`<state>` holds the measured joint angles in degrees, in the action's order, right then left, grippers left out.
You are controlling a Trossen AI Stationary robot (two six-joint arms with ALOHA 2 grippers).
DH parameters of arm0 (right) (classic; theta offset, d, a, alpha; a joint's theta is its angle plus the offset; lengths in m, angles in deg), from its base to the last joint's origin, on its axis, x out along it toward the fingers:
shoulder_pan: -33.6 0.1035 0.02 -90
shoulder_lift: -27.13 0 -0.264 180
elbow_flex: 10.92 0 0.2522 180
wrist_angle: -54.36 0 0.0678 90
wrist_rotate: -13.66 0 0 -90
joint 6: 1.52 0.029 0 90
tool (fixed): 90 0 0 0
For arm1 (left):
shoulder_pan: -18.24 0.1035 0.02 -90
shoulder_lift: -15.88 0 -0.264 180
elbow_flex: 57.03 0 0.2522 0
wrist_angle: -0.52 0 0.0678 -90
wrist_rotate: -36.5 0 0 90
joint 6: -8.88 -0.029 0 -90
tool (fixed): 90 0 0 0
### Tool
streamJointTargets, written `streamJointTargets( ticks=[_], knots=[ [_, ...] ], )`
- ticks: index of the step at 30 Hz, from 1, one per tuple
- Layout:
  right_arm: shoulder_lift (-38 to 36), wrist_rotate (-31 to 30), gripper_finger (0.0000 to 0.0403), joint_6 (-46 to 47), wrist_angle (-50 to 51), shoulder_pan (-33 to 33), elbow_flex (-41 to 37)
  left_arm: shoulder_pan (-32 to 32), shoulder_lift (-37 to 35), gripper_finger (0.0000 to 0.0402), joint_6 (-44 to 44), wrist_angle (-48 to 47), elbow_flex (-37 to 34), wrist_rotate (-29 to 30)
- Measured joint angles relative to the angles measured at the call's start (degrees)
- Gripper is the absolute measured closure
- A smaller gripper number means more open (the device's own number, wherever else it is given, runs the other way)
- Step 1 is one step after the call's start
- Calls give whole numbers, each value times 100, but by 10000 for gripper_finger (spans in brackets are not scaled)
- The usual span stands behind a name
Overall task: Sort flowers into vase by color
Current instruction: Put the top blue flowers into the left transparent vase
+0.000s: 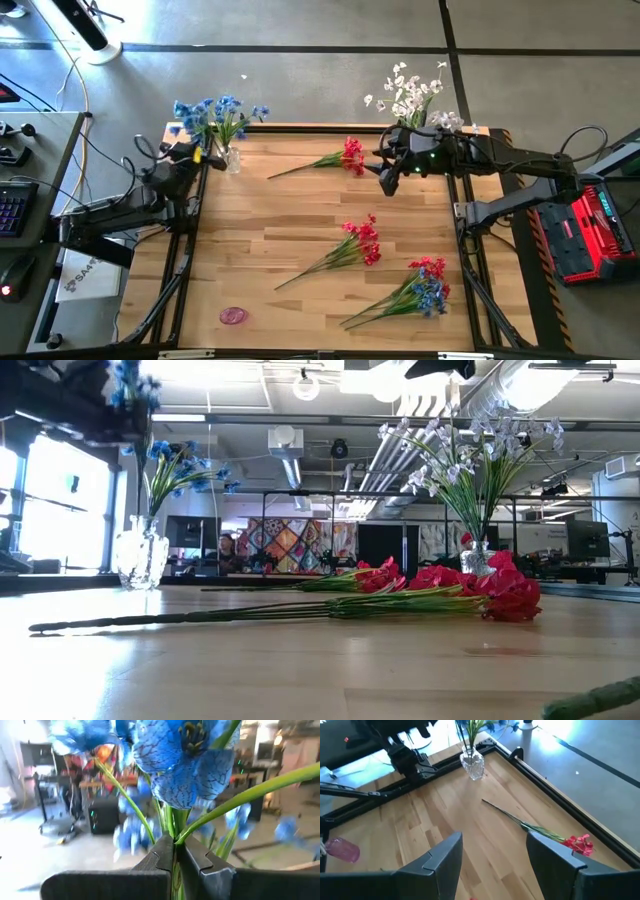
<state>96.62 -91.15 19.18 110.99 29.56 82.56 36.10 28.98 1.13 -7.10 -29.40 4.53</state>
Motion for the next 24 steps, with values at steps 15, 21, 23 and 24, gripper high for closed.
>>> streamJointTargets(
  ticks=[15,21,23,24],
  knots=[
    [61,297,194,400,-8,-82,0,808,180,264,1765,-947,26,-477],
    [101,441,194,635,212,-54,0,806,356,195,1768,-1317,529,-881],
    [101,502,194,774,362,-4,0,806,382,180,1800,-1843,852,-940],
    [101,517,194,911,524,31,0,805,388,175,1875,-2191,1023,-945]
  ],
)
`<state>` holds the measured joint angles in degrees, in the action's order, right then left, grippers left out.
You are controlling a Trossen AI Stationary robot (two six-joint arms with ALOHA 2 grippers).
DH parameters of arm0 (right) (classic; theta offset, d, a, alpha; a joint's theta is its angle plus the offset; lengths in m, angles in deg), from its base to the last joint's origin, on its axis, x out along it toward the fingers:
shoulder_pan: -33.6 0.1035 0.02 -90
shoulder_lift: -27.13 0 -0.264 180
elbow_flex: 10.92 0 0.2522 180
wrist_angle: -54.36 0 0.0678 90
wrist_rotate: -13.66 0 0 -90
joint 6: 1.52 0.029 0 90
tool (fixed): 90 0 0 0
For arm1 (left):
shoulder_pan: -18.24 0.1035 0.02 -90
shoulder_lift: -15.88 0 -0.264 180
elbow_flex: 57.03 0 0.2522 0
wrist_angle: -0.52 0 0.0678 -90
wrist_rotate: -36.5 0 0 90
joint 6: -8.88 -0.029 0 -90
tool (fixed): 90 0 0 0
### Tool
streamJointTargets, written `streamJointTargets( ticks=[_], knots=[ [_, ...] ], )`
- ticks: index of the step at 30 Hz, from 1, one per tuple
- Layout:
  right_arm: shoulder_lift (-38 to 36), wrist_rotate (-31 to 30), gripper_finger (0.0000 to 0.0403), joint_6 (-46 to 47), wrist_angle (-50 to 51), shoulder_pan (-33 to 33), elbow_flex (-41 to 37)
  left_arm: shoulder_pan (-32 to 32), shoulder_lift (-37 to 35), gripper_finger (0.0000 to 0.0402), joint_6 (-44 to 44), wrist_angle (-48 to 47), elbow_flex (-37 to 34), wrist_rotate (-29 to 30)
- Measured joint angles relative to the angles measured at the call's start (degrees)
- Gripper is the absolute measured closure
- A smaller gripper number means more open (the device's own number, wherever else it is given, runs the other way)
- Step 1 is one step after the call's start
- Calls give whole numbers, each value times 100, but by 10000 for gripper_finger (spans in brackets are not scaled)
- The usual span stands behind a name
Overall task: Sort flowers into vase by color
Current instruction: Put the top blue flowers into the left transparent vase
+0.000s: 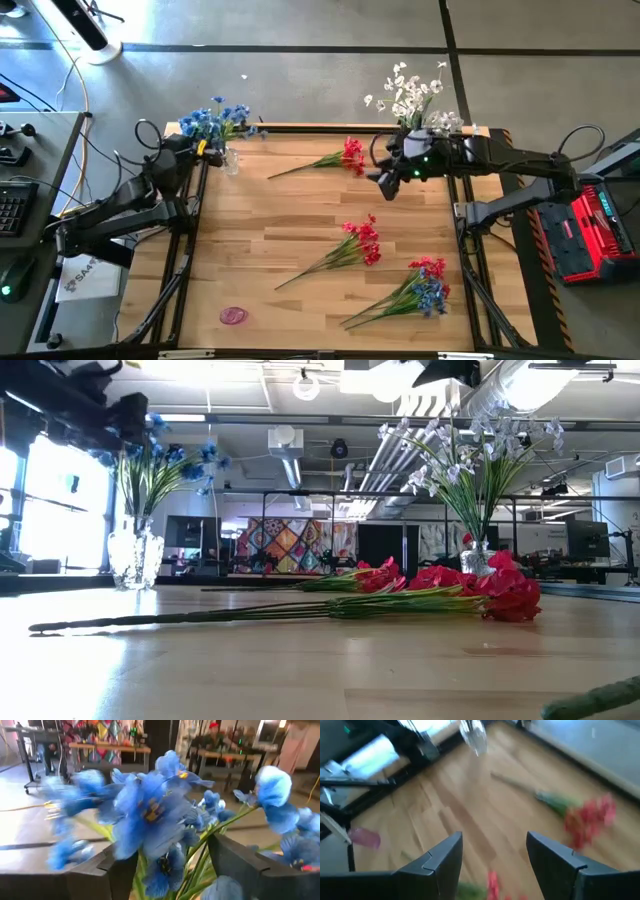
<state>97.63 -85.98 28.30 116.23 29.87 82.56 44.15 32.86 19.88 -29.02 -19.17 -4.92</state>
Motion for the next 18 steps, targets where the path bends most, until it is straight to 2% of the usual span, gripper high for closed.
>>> streamJointTargets(
  ticks=[4,8,10,14,18],
  knots=[
    [43,-108,194,848,1247,95,0,-1,86,164,286,-1255,684,-88],
    [178,-218,194,1529,2384,173,0,-4,249,162,538,-2051,1295,-375],
    [224,-145,194,1794,2591,255,0,-4,384,162,509,-2304,1573,-555],
    [350,244,194,2029,2746,352,0,-4,777,162,-301,-2783,2122,-927],
    [506,573,194,2012,2812,596,0,-4,1181,162,-370,-3126,2688,-1089]
  ],
)
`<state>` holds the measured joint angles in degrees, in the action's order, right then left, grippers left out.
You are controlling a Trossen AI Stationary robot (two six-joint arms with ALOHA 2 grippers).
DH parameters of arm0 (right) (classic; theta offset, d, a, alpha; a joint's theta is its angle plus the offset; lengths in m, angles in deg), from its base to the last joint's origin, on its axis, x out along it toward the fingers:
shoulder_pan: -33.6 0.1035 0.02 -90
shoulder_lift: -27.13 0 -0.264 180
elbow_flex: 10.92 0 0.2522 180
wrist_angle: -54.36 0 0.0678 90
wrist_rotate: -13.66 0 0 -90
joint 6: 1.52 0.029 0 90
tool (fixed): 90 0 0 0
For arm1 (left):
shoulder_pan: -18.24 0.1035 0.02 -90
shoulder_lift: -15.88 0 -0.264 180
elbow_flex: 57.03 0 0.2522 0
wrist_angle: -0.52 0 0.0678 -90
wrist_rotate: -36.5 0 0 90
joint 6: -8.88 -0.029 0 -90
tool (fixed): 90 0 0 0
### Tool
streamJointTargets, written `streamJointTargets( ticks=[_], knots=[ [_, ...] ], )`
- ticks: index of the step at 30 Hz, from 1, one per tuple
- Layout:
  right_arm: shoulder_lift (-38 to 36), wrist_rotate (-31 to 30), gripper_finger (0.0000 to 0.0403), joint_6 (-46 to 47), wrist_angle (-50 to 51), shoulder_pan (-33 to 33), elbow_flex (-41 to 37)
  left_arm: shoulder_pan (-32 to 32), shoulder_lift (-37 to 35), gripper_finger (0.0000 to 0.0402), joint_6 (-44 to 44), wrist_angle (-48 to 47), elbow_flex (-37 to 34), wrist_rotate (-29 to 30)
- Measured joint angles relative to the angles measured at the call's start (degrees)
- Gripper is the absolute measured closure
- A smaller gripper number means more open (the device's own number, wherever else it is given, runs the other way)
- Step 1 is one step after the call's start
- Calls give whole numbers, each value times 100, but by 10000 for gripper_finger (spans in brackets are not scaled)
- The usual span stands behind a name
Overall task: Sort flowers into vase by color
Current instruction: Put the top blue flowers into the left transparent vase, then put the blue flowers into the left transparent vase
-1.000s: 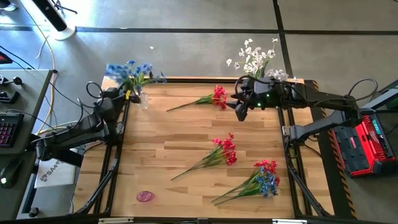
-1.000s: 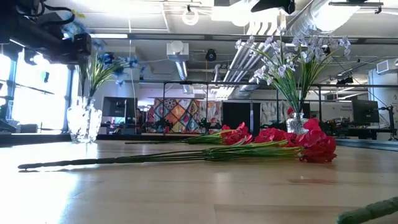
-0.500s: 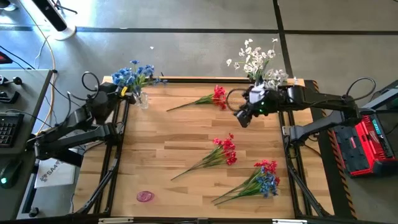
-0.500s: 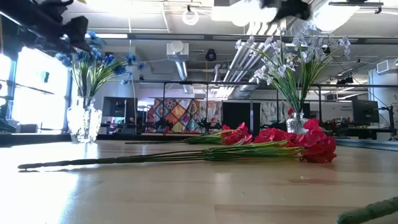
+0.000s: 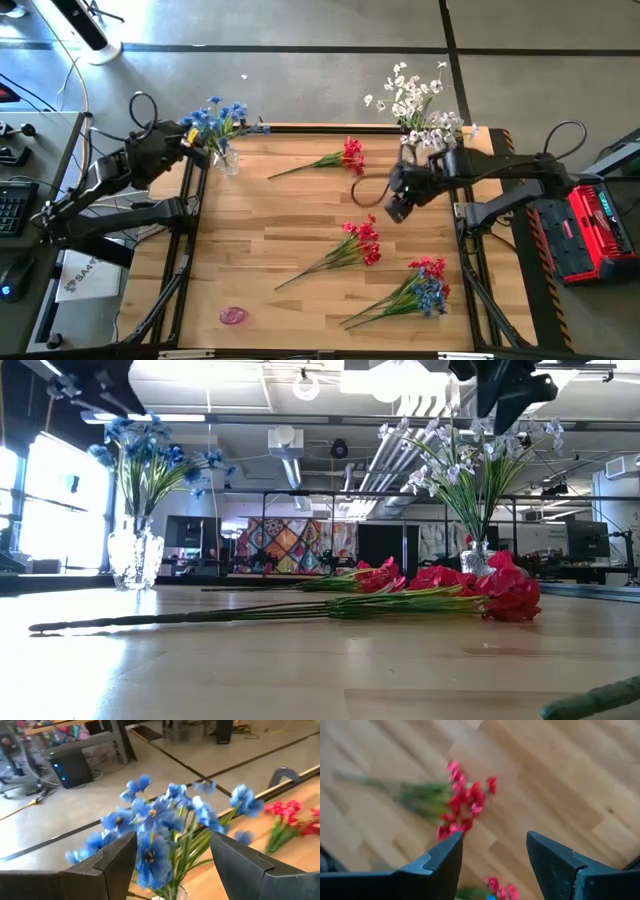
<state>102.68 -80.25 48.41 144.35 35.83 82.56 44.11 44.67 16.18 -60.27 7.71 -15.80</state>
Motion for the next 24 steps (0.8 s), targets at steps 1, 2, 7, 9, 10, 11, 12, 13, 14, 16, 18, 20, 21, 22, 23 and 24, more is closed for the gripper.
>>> streamJointTargets(
  ticks=[1,2,7,9,10,11,12,13,14,16,18,20,21,22,23,24],
  knots=[
    [47,79,194,-42,5,104,0,0,84,162,-13,-38,155,-53],
    [90,120,194,-91,3,214,0,0,155,162,-52,-62,309,-137],
    [260,101,194,-611,1,930,0,-4,531,162,-156,-244,1007,-556],
    [320,92,194,-800,-27,1287,0,-7,695,162,-256,-318,1258,-819],
    [342,42,194,-895,-40,1478,0,-22,783,162,-360,-317,1360,-958],
    [361,-47,194,-988,-37,1677,0,-51,870,162,-489,-321,1448,-1096],
    [385,-134,194,-1042,-34,1877,0,-99,966,162,-638,-323,1529,-1212],
    [404,-238,194,-1097,-37,2062,0,-163,1071,163,-754,-324,1607,-1285],
    [414,-316,194,-1115,-39,2242,0,-233,1173,163,-827,-323,1676,-1347],
    [430,-463,195,-1008,-47,2549,0,-381,1364,163,-903,-329,1809,-1353],
    [432,-559,197,-787,-64,2814,0,-508,1565,163,-965,-289,1967,-1331],
    [432,-671,204,-548,-85,3047,0,-632,1782,163,-1087,-284,2158,-1323],
    [432,-725,208,-419,-91,3164,0,-687,1889,163,-1147,-288,2268,-1323],
    [433,-802,213,-296,-91,3282,0,-751,1997,163,-1206,-288,2390,-1323],
    [436,-830,218,-184,-95,3393,0,-821,2110,163,-1246,-286,2528,-1327],
    [460,-832,223,-80,-108,3493,0,-883,2225,163,-1270,-269,2667,-1357]
  ],
)
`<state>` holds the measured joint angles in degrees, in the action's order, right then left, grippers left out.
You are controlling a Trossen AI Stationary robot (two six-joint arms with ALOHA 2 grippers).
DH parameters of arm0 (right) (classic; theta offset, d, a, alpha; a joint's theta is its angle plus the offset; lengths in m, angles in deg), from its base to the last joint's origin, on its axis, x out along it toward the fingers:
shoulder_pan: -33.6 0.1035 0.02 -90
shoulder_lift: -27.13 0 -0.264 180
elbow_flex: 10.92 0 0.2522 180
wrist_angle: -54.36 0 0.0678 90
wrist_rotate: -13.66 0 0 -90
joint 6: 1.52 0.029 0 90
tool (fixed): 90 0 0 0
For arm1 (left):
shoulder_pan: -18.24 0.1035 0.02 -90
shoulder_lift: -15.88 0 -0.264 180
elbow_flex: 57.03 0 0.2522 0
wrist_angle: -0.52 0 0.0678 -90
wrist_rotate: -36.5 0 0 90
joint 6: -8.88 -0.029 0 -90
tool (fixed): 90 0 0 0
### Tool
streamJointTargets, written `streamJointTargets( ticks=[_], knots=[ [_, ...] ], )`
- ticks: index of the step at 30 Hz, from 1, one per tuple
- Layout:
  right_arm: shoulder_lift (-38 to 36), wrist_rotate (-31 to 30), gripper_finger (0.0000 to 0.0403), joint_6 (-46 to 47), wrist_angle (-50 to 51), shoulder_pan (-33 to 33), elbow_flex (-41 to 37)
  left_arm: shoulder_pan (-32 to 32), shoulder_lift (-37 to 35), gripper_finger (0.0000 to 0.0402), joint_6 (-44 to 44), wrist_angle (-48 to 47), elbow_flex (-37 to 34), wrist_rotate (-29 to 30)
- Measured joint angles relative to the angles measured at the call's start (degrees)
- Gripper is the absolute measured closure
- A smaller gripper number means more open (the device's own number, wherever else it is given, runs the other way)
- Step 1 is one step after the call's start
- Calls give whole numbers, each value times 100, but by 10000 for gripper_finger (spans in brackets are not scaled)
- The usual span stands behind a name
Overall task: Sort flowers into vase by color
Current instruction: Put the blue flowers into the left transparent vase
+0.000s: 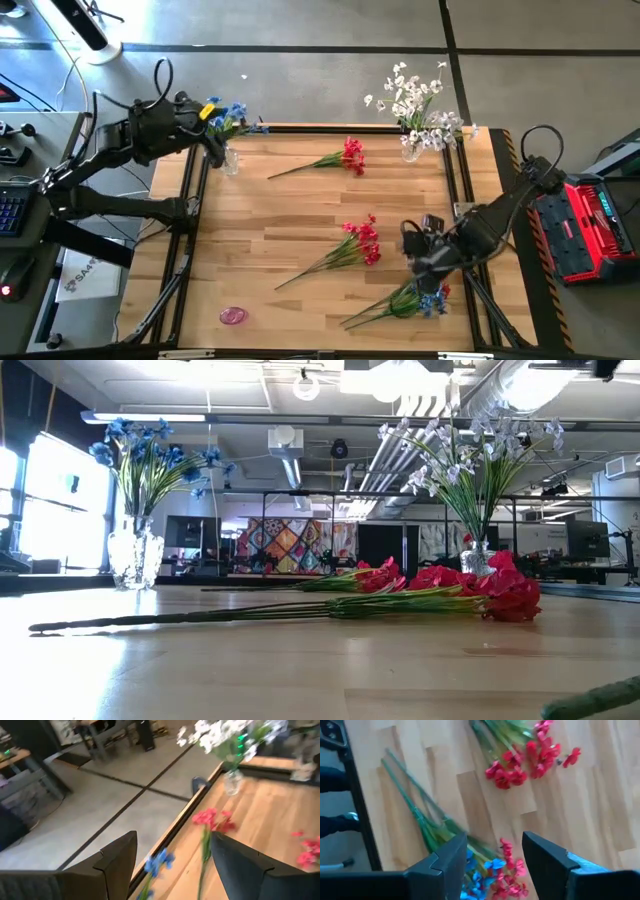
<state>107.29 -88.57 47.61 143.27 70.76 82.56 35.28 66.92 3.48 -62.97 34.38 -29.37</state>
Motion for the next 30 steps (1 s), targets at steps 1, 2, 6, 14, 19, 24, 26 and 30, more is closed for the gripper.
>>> streamJointTargets(
  ticks=[1,2,6,14,19,24,26,30],
  knots=[
    [28,9,227,98,-4,85,2,-68,118,163,-18,3,139,-69],
    [84,42,231,175,-6,170,2,-136,233,163,-19,5,265,-175],
    [400,231,237,380,-69,458,2,-424,759,163,69,39,571,-701],
    [1077,332,238,445,-629,1092,2,-1205,1877,163,295,176,592,-1088],
    [1464,334,238,504,-994,1701,2,-1585,2484,163,273,851,592,-1564],
    [1950,301,238,493,-1276,2034,2,-1919,2962,163,281,1660,592,-1878],
    [2134,217,238,447,-1307,2066,2,-2026,3096,163,362,1834,592,-1913],
    [2430,61,238,256,-1322,2025,2,-2264,3382,163,666,1928,592,-1910]
  ],
)
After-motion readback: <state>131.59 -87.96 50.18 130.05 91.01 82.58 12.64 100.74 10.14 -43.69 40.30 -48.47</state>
